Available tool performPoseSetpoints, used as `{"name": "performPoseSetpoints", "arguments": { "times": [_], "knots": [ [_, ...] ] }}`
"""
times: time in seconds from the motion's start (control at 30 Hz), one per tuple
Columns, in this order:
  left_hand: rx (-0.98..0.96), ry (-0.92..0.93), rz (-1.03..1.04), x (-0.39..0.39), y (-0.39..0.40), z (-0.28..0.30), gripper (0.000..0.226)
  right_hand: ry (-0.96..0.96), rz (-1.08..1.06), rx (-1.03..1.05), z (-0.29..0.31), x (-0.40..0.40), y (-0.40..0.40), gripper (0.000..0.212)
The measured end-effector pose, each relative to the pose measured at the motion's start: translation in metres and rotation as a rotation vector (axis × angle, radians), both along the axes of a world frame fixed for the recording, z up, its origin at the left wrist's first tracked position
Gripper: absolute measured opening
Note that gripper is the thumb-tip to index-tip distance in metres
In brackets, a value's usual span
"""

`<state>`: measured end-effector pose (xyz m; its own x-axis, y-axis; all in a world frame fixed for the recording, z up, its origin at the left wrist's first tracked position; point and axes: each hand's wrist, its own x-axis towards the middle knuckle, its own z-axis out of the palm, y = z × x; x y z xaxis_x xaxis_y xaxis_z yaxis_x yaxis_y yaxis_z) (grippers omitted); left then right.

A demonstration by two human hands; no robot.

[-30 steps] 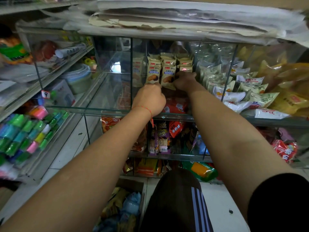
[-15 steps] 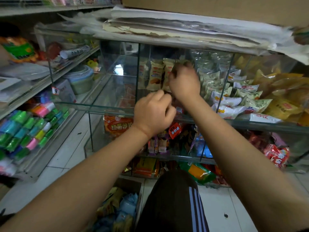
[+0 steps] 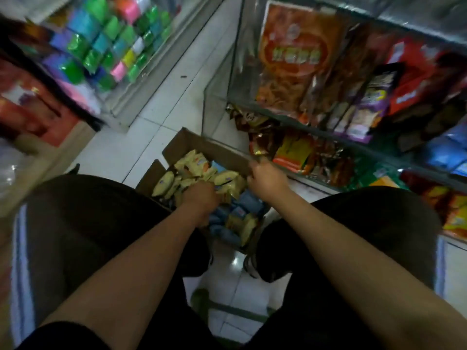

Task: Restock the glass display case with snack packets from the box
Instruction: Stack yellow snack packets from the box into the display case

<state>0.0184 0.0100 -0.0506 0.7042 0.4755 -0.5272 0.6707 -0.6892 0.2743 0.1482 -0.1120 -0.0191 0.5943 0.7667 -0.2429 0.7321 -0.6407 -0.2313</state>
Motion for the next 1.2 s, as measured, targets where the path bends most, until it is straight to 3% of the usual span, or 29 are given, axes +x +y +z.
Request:
{"name": "performPoseSetpoints", "arguments": {
  "times": [0.07,0.17,0.3,0.4,0.47,0.53,0.6,0.63,0.73,0.87,0.93,1.0,1.03,1.13,1.2],
  "knots": [
    [-0.025,0.106,-0.027,-0.020,0.014,-0.036,0.037,0.287,-0.038,-0.203,-0.051,-0.003,0.009,0.026],
    [-0.077,0.215,-0.041,-0.035,0.026,-0.082,0.060,0.359,-0.008,-0.385,-0.106,-0.013,0.019,0.032],
    [-0.177,0.263,0.046,-0.031,0.028,-0.113,0.031,0.410,0.160,-0.683,-0.157,-0.028,0.014,0.049],
    [-0.251,0.247,0.052,-0.022,0.028,-0.127,0.021,0.306,0.295,-0.802,-0.179,-0.032,0.008,0.071],
    [-0.313,0.220,0.102,-0.021,0.028,-0.139,0.022,0.252,0.354,-0.800,-0.182,-0.030,0.010,0.076],
    [-0.386,0.202,0.132,-0.019,0.030,-0.143,0.024,0.371,0.271,-0.800,-0.182,-0.025,0.014,0.070],
    [-0.470,0.178,0.121,-0.017,0.030,-0.144,0.019,0.622,0.032,-0.682,-0.182,-0.015,0.018,0.035],
    [-0.521,0.160,0.119,-0.016,0.030,-0.144,0.032,0.733,-0.112,-0.586,-0.178,-0.011,0.021,0.026],
    [-0.574,0.038,0.098,-0.009,0.029,-0.135,0.072,0.889,-0.384,-0.371,-0.164,0.000,0.034,0.056],
    [-0.345,-0.008,0.015,-0.007,0.040,-0.134,0.082,1.041,-0.476,-0.263,-0.151,-0.006,0.059,0.056],
    [-0.325,-0.049,0.146,-0.011,0.050,-0.131,0.077,1.085,-0.644,-0.083,-0.158,-0.013,0.071,0.060],
    [-0.325,-0.112,0.395,-0.018,0.061,-0.128,0.071,0.983,-0.730,0.116,-0.171,-0.021,0.078,0.042],
    [-0.315,-0.137,0.513,-0.022,0.066,-0.130,0.070,0.838,-0.619,0.125,-0.179,-0.024,0.080,0.032],
    [-0.302,-0.128,0.625,-0.030,0.072,-0.138,0.077,0.448,-0.116,-0.107,-0.198,-0.038,0.078,0.043],
    [-0.371,-0.144,0.663,-0.030,0.070,-0.142,0.078,0.227,0.064,-0.257,-0.204,-0.051,0.077,0.049]
  ]
}}
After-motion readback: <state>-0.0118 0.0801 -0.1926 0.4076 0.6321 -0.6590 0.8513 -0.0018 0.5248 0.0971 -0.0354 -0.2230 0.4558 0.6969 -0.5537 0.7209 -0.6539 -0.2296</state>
